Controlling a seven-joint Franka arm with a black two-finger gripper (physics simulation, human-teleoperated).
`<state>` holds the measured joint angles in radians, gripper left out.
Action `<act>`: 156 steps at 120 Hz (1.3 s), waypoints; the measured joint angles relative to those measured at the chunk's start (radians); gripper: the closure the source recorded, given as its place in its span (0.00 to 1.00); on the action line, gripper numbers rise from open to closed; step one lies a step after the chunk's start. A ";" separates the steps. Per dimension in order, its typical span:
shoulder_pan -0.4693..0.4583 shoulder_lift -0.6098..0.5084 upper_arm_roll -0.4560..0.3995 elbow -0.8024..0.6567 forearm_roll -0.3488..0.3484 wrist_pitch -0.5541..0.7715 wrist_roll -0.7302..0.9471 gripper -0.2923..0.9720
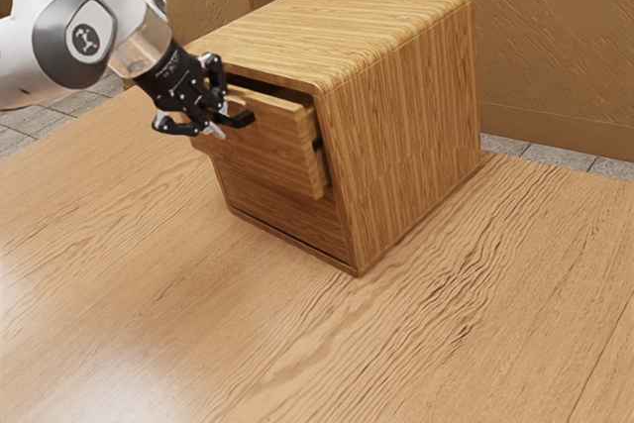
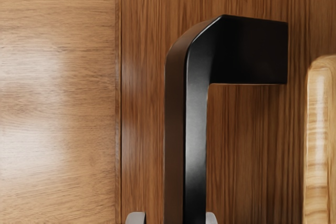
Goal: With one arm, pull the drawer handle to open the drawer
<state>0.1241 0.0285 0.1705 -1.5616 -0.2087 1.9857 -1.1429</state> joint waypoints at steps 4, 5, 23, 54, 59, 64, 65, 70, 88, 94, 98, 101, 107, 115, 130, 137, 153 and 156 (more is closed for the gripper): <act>-0.002 -0.005 0.003 -0.004 0.000 0.000 0.001 0.76; -0.004 -0.006 0.004 -0.005 0.000 0.000 0.001 0.76; -0.020 -0.031 0.024 -0.026 0.000 0.000 0.003 0.76; -0.019 -0.088 0.041 -0.080 0.003 0.000 0.006 0.76; -0.004 -0.095 0.040 -0.087 0.003 0.000 0.006 0.76; 0.015 -0.098 0.039 -0.093 0.003 0.000 0.006 0.76; 0.019 -0.099 0.039 -0.094 0.003 0.000 0.006 0.76; 0.036 -0.105 0.039 -0.098 0.003 0.000 0.006 0.76; 0.048 -0.120 0.035 -0.114 0.005 -0.001 0.007 0.76; 0.043 -0.123 0.034 -0.119 0.005 -0.001 0.008 0.76; 0.041 -0.124 0.032 -0.122 0.005 -0.001 0.008 0.76; 0.039 -0.125 0.030 -0.124 0.004 -0.001 0.008 0.76; 0.038 -0.126 0.026 -0.125 0.004 -0.001 0.008 0.75; 0.037 -0.128 0.025 -0.126 0.004 -0.001 0.008 0.75; 0.037 -0.141 0.024 -0.138 0.003 -0.001 0.009 0.76; 0.037 -0.147 0.024 -0.144 0.003 -0.001 0.009 0.76; 0.038 -0.172 0.020 -0.165 0.004 -0.001 0.009 0.76; 0.038 -0.175 0.019 -0.169 0.004 -0.001 0.009 0.76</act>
<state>0.1618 -0.1466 0.1893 -1.7310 -0.2045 1.9851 -1.1343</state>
